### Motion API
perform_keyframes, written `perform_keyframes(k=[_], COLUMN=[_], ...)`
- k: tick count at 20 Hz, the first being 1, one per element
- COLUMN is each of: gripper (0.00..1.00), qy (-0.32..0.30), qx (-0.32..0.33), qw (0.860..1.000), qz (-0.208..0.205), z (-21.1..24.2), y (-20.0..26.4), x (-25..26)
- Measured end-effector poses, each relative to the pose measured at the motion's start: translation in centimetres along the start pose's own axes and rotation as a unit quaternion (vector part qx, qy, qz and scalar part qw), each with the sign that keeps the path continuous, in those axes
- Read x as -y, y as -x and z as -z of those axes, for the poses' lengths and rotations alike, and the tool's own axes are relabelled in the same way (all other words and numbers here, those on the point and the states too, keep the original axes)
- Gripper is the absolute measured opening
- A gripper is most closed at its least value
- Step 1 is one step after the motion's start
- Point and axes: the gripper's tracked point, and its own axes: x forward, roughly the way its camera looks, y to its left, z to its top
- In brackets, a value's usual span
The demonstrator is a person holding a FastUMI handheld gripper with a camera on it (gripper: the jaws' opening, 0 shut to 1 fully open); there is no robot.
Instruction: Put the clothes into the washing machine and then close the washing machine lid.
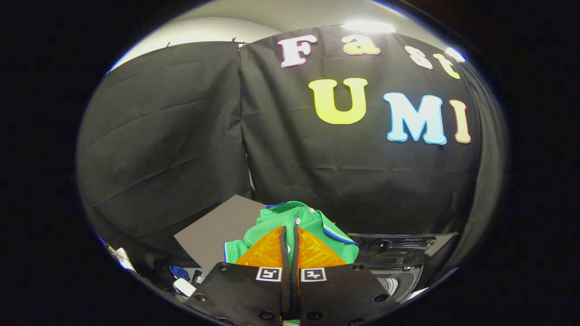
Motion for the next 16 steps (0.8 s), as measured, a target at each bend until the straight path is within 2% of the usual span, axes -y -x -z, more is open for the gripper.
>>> perform_keyframes(k=[16], gripper=[0.01], qy=[-0.050], qx=[0.025], qw=[0.995], qz=[0.084], z=[0.8], y=[5.8], x=[12.9])
